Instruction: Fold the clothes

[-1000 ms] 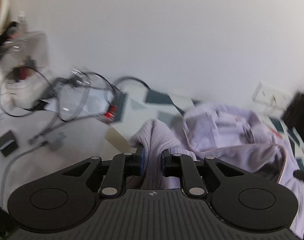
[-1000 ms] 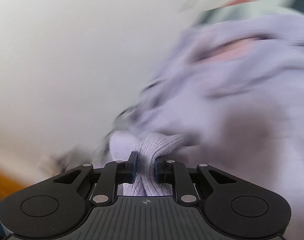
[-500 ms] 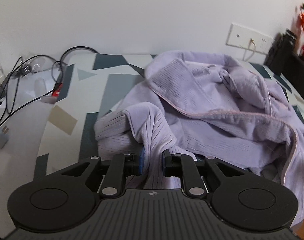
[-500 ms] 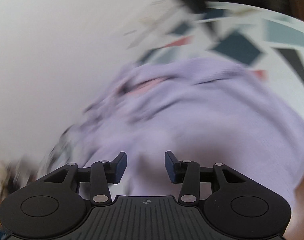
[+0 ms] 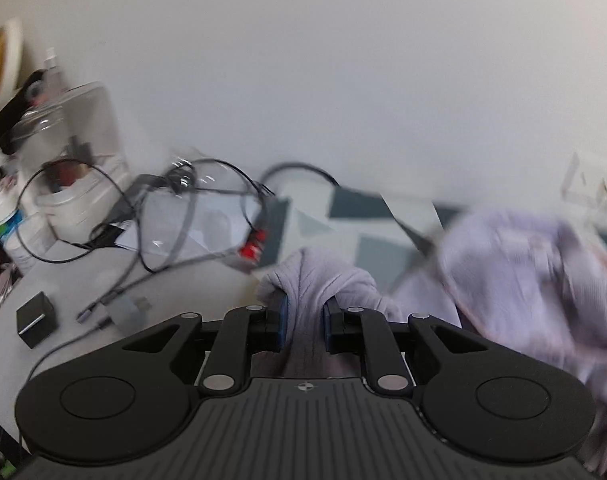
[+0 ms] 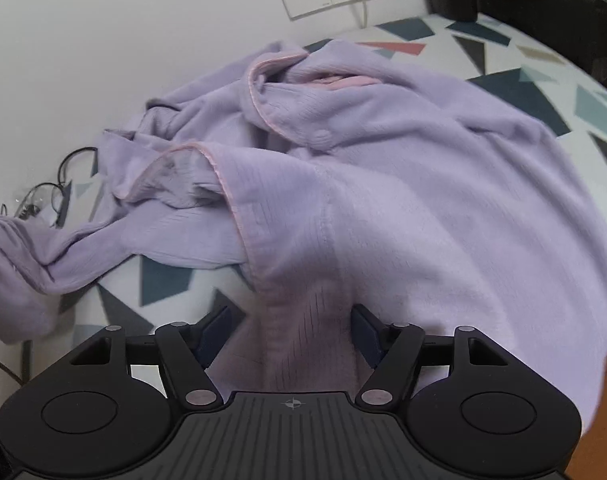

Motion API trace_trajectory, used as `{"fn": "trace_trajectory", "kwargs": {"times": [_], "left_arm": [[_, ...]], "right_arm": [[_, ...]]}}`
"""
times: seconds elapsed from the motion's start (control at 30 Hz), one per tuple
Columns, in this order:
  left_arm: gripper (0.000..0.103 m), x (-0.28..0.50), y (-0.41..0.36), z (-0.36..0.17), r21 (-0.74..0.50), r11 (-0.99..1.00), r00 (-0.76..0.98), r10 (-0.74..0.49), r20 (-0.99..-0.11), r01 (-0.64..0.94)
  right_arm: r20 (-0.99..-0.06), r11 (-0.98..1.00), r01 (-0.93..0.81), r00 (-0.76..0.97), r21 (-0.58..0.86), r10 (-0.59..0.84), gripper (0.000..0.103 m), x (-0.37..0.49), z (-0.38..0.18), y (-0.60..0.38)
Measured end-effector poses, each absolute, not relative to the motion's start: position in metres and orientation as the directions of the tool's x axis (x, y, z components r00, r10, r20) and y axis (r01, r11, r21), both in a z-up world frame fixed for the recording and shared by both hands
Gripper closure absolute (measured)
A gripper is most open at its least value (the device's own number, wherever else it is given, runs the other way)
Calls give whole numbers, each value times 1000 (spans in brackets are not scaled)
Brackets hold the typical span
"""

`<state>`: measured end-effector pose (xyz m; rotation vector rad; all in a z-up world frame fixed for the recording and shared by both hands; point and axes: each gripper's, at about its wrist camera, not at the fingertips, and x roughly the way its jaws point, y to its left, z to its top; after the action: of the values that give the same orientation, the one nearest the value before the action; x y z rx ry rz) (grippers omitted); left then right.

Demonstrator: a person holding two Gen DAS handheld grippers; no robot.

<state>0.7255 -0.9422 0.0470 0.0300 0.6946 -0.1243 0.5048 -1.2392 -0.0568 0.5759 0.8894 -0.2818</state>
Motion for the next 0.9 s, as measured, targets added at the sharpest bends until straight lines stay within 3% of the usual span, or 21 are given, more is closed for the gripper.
{"fn": "trace_trajectory", "kwargs": {"times": [0.07, 0.13, 0.27, 0.37, 0.5, 0.53, 0.67, 0.83, 0.9], "left_arm": [[75, 729, -942, 50, -7, 994, 768, -89, -635, 110], [55, 730, -951, 41, -7, 988, 724, -116, -680, 151], [50, 710, -978, 27, -108, 934, 609, -306, -732, 339], [40, 693, -1012, 18, -156, 863, 502, -417, -757, 481], [40, 691, -1052, -15, -275, 822, 362, -485, -796, 498], [45, 691, -1060, -22, -268, 841, 368, -463, -807, 470], [49, 690, -1097, -38, -159, 854, 394, -383, -835, 495], [47, 696, -1116, -69, -220, 871, 298, -372, -879, 438], [43, 694, -1116, -72, -232, 880, 310, -376, -873, 414]], "right_arm": [[-797, 847, 415, 604, 333, 17, 50, 517, -62, -1232], [-805, 856, 421, 594, 299, -11, 78, 521, -68, -1230], [-787, 775, 478, 616, 413, 40, 97, 510, -66, -1249], [-763, 780, 433, 641, 452, 86, 98, 500, -49, -1256], [-699, 770, 388, 708, 507, 103, 98, 492, -25, -1277], [-672, 755, 386, 734, 530, 96, 98, 489, -18, -1286], [-609, 735, 425, 793, 529, -20, 98, 478, 11, -1334], [-593, 739, 525, 777, 422, -213, 98, 498, -16, -1391], [-617, 711, 592, 735, 380, -281, 91, 505, -37, -1405]]}}
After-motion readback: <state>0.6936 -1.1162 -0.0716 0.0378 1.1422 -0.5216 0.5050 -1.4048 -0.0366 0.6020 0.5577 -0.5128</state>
